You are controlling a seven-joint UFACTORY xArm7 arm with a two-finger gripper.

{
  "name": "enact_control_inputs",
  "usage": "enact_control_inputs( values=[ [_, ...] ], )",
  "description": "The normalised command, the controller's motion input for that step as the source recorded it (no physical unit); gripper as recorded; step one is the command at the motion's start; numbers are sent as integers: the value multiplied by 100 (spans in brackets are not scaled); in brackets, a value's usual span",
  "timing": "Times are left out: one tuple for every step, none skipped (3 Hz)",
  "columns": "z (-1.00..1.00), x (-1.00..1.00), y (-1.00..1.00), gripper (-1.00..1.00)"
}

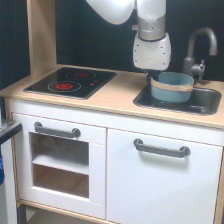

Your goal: Place the pot in the sink

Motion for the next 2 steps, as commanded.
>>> enact_control_inputs(
  values=[
    [-34, 14, 4, -26],
    [-33, 5, 3, -1]
  ],
)
